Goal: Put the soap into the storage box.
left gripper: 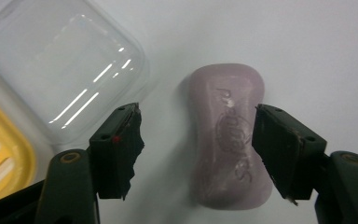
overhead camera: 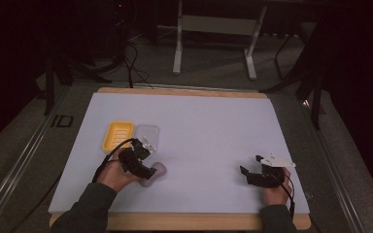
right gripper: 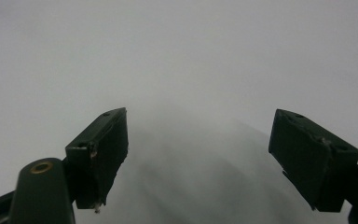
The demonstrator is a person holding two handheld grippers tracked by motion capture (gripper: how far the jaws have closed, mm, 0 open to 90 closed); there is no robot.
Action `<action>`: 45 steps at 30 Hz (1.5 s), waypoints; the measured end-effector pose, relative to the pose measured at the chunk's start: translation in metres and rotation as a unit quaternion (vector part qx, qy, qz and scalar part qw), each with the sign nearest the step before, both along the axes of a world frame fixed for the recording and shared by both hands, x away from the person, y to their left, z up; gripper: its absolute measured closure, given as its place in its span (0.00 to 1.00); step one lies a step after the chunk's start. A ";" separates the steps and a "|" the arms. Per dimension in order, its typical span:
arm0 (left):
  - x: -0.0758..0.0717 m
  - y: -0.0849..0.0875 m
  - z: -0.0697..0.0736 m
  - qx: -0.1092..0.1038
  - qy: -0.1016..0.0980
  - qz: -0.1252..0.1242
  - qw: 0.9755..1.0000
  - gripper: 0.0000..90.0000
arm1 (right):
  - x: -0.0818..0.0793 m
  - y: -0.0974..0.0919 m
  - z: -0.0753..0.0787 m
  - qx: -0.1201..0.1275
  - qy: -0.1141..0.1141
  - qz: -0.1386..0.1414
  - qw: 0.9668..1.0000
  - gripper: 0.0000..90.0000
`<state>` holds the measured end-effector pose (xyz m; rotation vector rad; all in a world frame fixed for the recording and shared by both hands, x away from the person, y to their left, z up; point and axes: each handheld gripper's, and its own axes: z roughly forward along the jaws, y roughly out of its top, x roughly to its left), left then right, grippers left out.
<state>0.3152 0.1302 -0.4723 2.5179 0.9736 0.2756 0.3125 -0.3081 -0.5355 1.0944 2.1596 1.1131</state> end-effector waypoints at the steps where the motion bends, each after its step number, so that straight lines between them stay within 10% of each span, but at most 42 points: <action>1: 0.000 -0.001 -0.001 -0.003 0.003 -0.002 1.000 0.35 | 0.000 0.000 0.000 0.000 0.000 0.000 1.000 0.22; 20: 0.002 -0.023 -0.024 0.047 0.037 -0.011 0.998 0.26 | 0.000 0.000 0.000 0.000 0.000 0.000 1.000 0.22; 45: 0.016 -0.026 -0.030 0.084 0.075 -0.025 0.993 0.43 | 0.000 0.001 0.000 -0.003 0.000 0.002 1.000 0.22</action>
